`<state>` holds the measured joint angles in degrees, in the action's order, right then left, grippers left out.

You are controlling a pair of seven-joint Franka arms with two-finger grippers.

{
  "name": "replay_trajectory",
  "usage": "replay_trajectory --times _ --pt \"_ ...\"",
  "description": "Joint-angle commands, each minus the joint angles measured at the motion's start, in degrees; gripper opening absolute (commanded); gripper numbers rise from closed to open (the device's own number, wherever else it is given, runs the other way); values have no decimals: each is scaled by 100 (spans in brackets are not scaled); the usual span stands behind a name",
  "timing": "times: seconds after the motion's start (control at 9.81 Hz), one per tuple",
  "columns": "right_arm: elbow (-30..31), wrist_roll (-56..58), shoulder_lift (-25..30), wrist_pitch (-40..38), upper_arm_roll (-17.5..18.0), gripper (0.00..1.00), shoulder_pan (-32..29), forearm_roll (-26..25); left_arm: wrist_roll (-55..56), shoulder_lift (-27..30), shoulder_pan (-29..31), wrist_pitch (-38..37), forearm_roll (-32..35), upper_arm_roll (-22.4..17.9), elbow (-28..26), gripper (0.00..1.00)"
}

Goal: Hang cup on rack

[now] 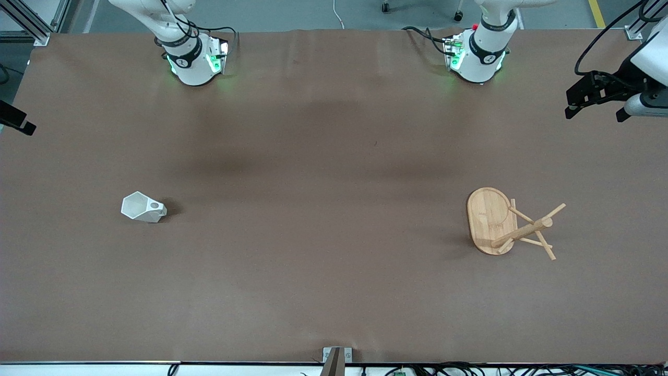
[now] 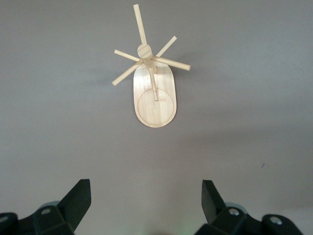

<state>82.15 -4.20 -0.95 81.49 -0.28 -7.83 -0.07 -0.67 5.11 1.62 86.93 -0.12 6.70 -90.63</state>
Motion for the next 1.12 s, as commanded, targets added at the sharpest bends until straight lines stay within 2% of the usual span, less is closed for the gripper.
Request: replay_trajectory --times 0.0,0.2,0.51,0.71,1.02 --pt "239 218 -105 130 54 100 -52 -46 -29 -72 76 -149 21 51 -16 100" --pt "833 244 -378 793 46 100 -61 -20 6 -63 84 -229 12 42 -7 100" --pt "1986 936 -799 2305 -7 100 -149 6 14 -98 76 -326 12 33 10 100" --pt "2627 1000 -1063 3429 -25 100 -175 7 -64 -116 93 -326 12 34 80 100" --pt "3236 1149 -1529 4750 -42 100 -184 7 -65 -107 85 -387 21 16 81 100"
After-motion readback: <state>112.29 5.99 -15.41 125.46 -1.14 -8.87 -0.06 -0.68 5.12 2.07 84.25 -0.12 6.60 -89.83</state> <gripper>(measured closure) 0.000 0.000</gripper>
